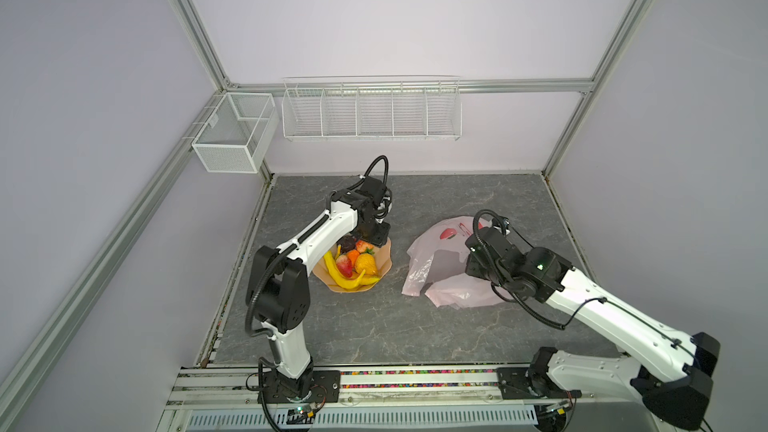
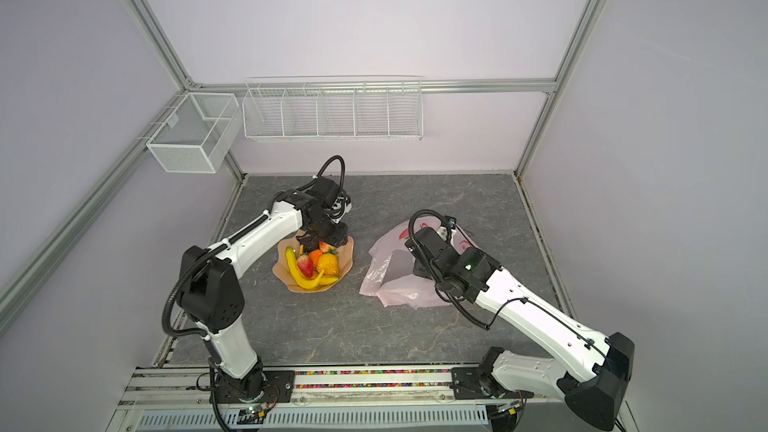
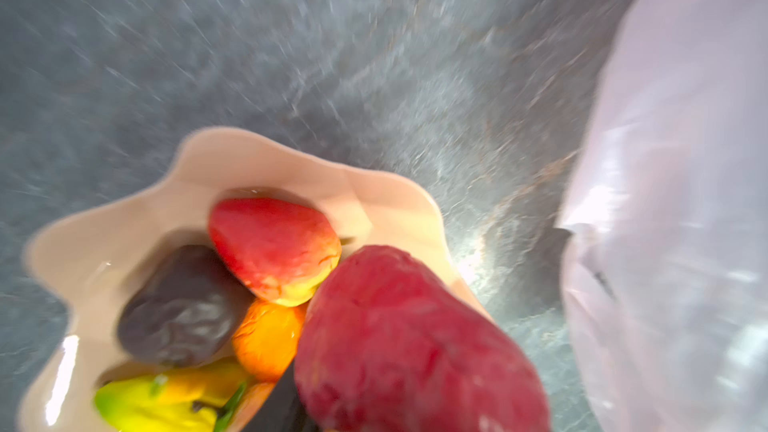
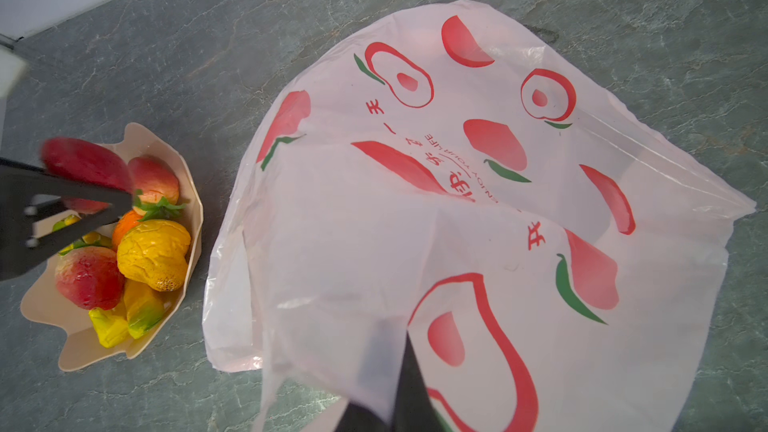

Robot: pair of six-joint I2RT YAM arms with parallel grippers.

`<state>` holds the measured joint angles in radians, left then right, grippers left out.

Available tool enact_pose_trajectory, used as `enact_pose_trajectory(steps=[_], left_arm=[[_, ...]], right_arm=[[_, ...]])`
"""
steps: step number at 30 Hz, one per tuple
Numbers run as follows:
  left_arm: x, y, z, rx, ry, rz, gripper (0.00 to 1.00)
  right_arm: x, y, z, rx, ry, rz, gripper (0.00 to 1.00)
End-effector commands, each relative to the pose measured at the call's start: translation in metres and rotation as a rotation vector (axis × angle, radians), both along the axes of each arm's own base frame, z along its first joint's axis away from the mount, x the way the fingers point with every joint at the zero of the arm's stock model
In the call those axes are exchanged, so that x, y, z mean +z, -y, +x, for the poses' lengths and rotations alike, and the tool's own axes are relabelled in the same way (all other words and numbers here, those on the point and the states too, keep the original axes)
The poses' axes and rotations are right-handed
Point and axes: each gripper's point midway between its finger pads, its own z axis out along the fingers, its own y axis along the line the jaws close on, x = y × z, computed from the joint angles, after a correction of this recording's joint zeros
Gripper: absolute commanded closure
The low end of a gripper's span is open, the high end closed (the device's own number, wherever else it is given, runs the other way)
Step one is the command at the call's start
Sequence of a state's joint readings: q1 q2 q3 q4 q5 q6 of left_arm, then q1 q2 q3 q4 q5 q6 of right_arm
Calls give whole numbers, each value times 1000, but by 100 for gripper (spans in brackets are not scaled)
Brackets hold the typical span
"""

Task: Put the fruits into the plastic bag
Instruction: 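Carry the strawberry with the left gripper to the bag opening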

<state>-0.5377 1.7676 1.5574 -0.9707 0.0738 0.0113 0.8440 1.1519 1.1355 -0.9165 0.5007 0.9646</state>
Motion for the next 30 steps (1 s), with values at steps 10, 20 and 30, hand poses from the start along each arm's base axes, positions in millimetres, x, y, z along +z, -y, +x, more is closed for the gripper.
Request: enact_pose_trajectory(steps=[10, 20, 30], left_arm=[[66, 42, -103, -143, 137, -138, 72], [59, 81, -176, -39, -21, -470, 75], [59, 119, -194, 125, -241, -889, 80]], right_arm=[[-1, 4, 0, -16, 3, 7, 94], [-1, 2, 0, -16, 0, 17, 94], [0, -1, 1, -13, 4, 35, 94]])
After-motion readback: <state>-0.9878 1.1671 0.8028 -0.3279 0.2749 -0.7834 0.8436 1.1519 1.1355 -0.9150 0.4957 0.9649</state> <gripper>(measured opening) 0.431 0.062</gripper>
